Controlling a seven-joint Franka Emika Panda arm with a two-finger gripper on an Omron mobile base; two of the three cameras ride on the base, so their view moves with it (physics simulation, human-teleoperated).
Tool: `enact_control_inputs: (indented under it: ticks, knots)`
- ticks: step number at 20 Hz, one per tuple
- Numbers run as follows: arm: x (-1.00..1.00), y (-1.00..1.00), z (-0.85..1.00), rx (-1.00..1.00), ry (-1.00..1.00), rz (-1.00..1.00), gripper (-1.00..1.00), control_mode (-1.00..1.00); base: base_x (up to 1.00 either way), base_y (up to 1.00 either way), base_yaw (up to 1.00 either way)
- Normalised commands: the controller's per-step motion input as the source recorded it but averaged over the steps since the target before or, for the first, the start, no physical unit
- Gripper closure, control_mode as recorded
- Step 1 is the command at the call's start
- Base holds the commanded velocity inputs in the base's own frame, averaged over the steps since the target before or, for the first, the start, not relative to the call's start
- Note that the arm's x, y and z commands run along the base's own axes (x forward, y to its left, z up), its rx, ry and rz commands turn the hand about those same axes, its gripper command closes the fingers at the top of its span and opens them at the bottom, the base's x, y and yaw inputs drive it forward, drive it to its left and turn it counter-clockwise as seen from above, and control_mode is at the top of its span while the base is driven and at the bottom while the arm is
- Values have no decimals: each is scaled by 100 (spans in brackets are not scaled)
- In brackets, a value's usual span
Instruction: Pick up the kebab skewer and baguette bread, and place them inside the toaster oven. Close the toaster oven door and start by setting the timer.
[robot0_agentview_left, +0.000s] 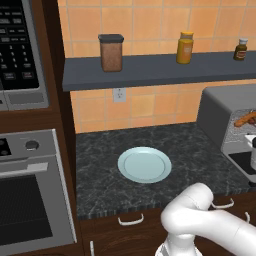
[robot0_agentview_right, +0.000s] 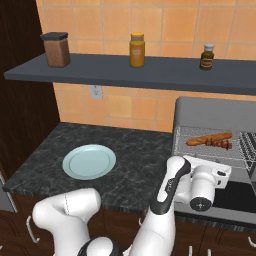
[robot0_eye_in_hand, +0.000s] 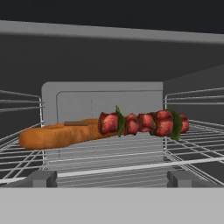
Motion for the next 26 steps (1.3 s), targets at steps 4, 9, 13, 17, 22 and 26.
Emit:
enact_control_inputs:
  ticks: [4, 9, 13, 17, 22, 26]
  knots:
    - [22, 3, 0, 0, 0, 0, -100, -100, 0, 0, 0]
    - [22, 5, 0, 0, 0, 0, -100, -100, 0, 0, 0]
    - [21, 7, 0, 0, 0, 0, -100, -100, 0, 0, 0]
    - [21, 6, 0, 0, 0, 0, -100, -100, 0, 0, 0]
    - [21, 1, 0, 0, 0, 0, -100, -100, 0, 0, 0]
    - [22, 1, 0, 0, 0, 0, -100, -100, 0, 0, 0]
